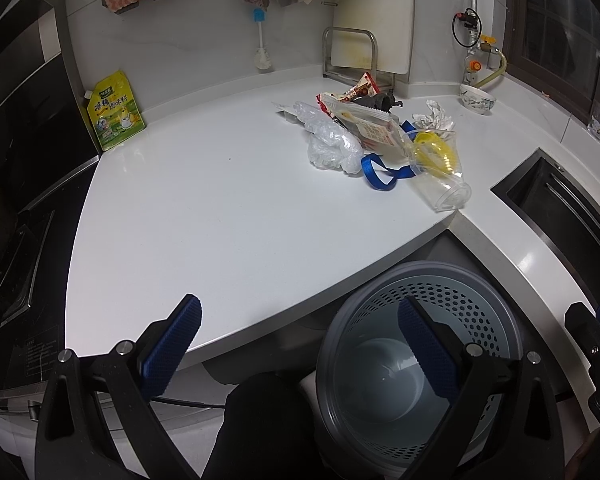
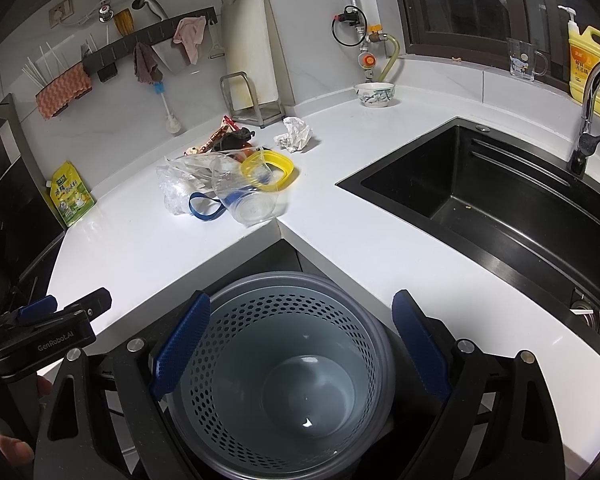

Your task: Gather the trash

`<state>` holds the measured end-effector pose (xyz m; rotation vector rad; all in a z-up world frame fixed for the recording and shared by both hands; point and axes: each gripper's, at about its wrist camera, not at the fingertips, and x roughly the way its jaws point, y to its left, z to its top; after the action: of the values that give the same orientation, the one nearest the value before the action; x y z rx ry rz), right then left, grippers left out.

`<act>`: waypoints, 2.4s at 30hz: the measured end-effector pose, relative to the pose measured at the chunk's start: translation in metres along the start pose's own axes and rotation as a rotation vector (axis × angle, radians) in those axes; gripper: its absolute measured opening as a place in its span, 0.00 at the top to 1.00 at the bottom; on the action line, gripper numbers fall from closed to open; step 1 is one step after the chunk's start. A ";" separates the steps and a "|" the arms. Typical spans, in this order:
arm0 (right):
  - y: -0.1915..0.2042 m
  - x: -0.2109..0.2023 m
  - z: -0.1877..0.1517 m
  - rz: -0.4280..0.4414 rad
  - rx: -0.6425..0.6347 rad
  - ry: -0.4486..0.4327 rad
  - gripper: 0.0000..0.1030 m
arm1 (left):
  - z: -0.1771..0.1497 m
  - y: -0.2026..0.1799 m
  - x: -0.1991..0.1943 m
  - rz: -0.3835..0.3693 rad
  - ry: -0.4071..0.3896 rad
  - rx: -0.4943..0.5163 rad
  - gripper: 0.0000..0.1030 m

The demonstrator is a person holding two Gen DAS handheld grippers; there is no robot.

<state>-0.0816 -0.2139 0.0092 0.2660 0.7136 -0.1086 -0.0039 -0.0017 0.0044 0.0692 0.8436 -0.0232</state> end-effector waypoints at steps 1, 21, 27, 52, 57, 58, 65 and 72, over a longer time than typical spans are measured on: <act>0.000 0.000 0.000 0.000 0.000 0.000 0.15 | 0.000 0.000 0.000 0.000 0.000 0.000 0.06; 0.000 0.002 -0.001 -0.002 0.000 0.005 0.15 | 0.000 0.000 0.000 0.000 0.000 0.000 0.06; 0.002 0.006 -0.001 -0.005 -0.005 0.010 0.15 | -0.001 -0.001 0.001 -0.005 0.002 -0.001 0.06; 0.038 0.123 0.081 0.182 -0.122 0.089 0.15 | 0.052 0.024 0.064 -0.031 -0.015 -0.038 0.06; 0.043 0.156 0.094 0.188 -0.126 0.130 0.15 | 0.060 0.028 0.079 -0.046 0.002 -0.046 0.06; 0.044 0.163 0.097 0.191 -0.125 0.139 0.15 | 0.060 0.029 0.080 -0.046 0.001 -0.047 0.06; 0.058 0.193 0.102 0.146 -0.198 0.169 0.15 | 0.060 0.027 0.089 -0.040 -0.007 -0.031 0.06; 0.061 0.220 0.108 0.133 -0.201 0.204 0.15 | 0.063 0.027 0.095 -0.051 -0.002 -0.038 0.06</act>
<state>0.1630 -0.1870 -0.0452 0.1318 0.9000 0.1183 0.1076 0.0210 -0.0230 0.0122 0.8430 -0.0548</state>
